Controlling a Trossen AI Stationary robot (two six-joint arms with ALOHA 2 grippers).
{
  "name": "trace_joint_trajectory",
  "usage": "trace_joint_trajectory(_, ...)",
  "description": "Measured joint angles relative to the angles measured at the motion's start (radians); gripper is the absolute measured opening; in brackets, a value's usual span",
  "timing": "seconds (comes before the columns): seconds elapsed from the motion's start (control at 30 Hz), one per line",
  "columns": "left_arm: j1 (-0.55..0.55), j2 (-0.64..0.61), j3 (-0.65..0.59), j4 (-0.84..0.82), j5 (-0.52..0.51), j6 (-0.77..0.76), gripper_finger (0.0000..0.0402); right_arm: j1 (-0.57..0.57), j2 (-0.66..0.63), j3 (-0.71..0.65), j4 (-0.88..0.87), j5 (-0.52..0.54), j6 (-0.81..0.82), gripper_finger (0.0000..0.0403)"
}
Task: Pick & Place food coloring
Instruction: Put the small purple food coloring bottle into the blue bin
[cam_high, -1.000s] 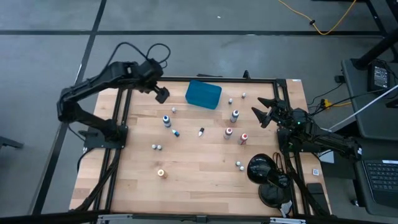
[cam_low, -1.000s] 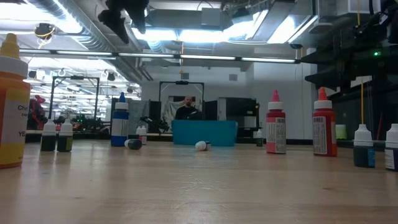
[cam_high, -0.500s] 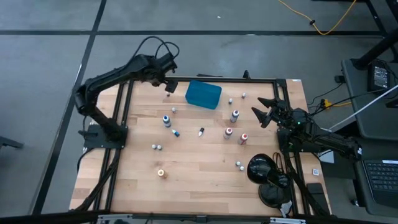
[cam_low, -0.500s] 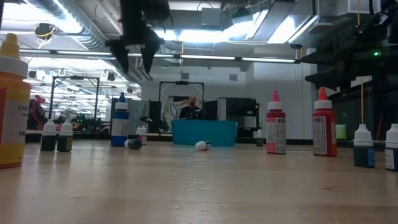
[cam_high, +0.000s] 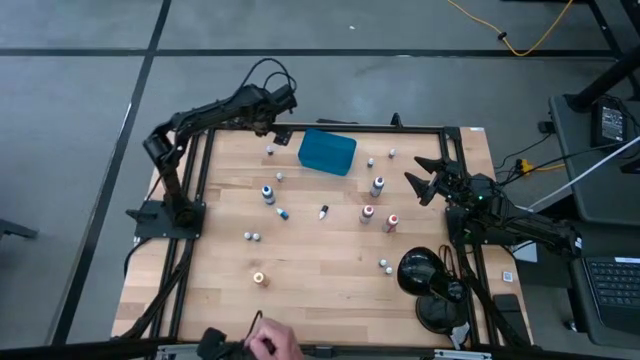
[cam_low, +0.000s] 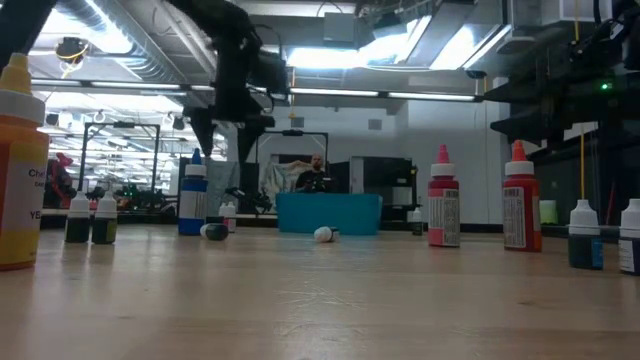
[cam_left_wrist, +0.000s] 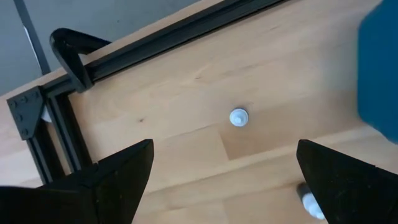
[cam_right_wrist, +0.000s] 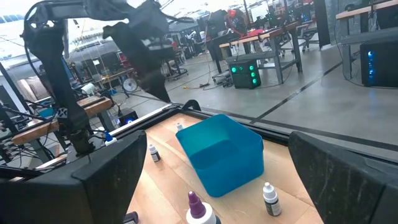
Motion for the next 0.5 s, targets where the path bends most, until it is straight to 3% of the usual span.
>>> trace_joint_trajectory(0.5, 0.041, 0.163, 0.000, 0.060, 0.062, 0.027, 0.0387, 0.000, 0.000, 0.000, 0.000, 0.000, 0.000, 0.0392)
